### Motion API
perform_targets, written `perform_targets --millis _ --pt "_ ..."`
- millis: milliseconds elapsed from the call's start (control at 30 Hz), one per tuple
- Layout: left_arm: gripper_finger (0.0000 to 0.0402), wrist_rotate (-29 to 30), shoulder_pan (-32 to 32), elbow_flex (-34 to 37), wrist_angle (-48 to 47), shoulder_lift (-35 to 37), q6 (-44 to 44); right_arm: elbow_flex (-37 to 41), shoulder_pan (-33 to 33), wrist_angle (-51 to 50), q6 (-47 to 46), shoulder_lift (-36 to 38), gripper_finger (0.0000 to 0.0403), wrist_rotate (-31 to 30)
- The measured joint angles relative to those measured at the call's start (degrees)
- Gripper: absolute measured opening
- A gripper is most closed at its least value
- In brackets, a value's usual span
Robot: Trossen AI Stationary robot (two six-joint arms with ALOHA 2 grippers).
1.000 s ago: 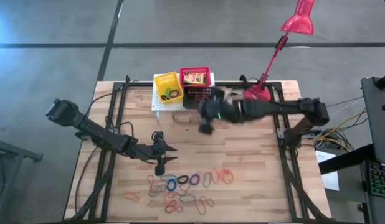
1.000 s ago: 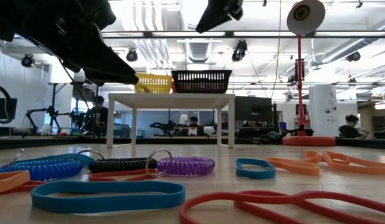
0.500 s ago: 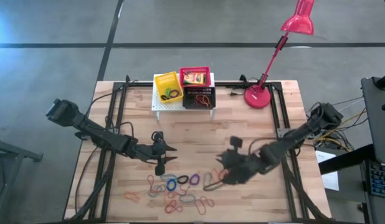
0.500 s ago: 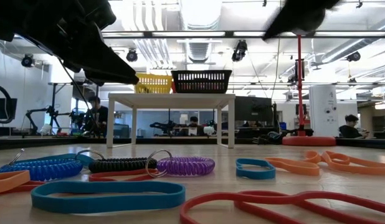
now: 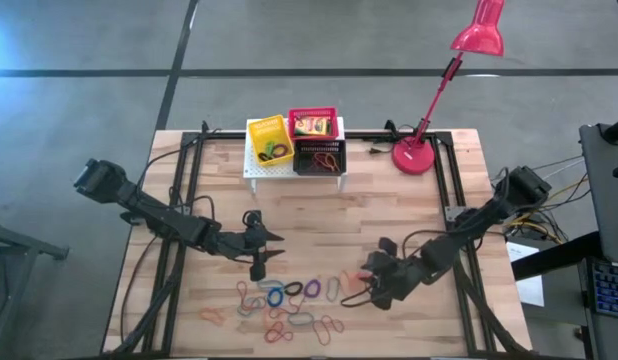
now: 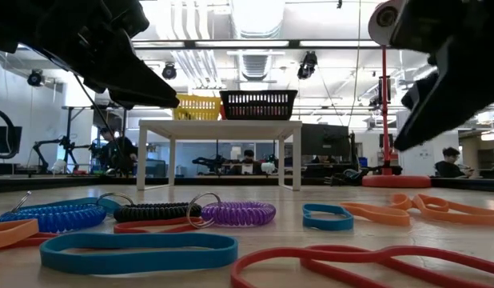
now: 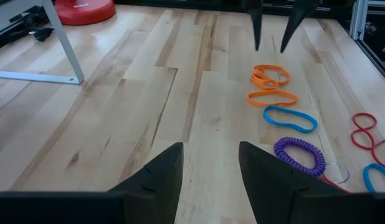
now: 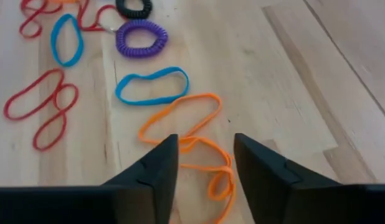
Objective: Pick & Place Office Desk Supplies
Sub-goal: Put the orange rubber band into the black bin on the shelf
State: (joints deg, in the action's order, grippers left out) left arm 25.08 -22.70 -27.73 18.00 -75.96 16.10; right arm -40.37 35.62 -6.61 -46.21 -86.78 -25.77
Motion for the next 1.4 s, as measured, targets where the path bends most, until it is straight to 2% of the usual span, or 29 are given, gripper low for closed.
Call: perform_targets --millis 167,367,700,967,1033,1233,1300,1400 --pt "0.0163 0.0 0.0 0.0 0.0 0.0 0.0 5.5 -0.2 7.8 5.8 -0.6 0.0184 -0.1" --pt "0.0163 0.0 0.0 0.0 0.2 0.0 -0.2 7.4 -0.2 10.5 7.4 -3.1 0.0167 0.5" --pt "0.0163 0.0 0.2 0.0 0.2 0.0 -0.2 6.9 -0.2 16.3 10.8 -9.9 0.0103 2.1" --pt "0.0163 0.0 0.3 0.0 0.2 0.0 -0.2 6.9 -0.3 13.7 10.8 -5.8 0.0025 4.2" --pt "0.0163 0.0 0.3 0.0 0.2 0.0 -0.2 6.9 -0.7 12.9 10.8 -4.1 0.0013 2.1" --pt "0.0163 0.3 0.3 0.0 0.2 0.0 -0.2 6.9 -1.7 12.6 8.8 -1.8 0.0014 -13.5" --pt "0.0163 0.4 0.3 0.0 0.2 0.0 -0.2 6.9 -3.2 12.5 7.0 -1.9 0.0014 -14.2" --pt "0.0163 0.4 0.3 0.0 0.2 0.0 -0.2 7.0 -5.7 12.5 6.1 -1.9 0.0018 -9.5"
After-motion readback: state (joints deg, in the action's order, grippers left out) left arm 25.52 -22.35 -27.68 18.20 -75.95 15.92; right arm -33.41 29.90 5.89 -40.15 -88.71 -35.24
